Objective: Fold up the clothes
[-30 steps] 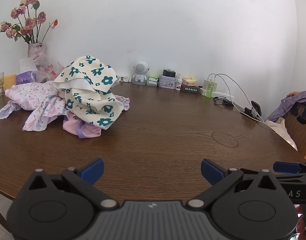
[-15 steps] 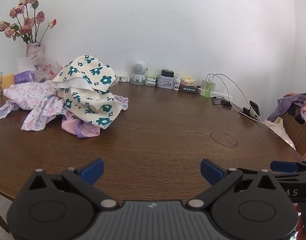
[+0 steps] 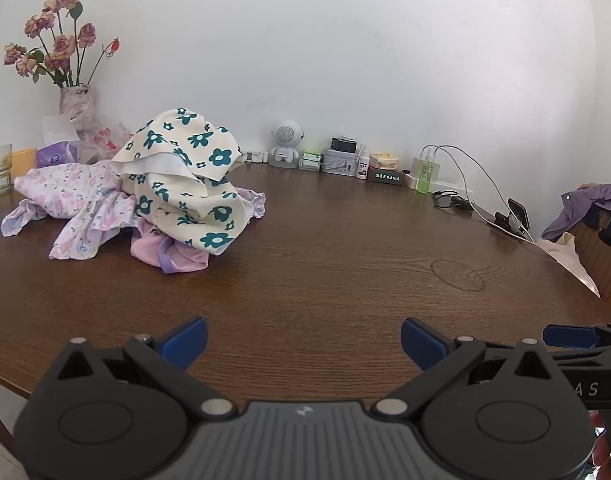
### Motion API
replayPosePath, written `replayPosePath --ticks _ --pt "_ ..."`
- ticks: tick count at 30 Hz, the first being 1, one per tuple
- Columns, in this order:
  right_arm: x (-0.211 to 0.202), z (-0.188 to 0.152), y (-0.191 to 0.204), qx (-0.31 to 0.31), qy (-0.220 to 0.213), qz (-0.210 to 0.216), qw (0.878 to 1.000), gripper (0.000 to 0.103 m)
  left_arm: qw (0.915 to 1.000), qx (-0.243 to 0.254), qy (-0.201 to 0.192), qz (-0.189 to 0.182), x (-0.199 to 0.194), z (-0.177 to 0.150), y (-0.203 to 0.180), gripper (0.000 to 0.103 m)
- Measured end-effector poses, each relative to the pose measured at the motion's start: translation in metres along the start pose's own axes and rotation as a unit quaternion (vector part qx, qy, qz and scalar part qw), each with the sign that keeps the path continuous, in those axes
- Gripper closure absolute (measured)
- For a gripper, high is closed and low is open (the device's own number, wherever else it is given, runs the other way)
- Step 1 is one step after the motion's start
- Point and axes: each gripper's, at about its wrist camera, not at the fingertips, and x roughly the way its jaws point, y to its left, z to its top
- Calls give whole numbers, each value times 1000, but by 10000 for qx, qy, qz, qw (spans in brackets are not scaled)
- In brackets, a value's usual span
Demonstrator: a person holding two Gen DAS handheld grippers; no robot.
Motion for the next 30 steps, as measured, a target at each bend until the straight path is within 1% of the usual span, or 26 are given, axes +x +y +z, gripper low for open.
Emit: replayPosePath --ticks 17,30 --pt "6 -1 -1 -14 113 38 9999 0 10000 0 61 4 5 -1 0 0" --pt "6 0 1 -67 127 37 9999 0 10000 -58 16 18 1 -1 3 0"
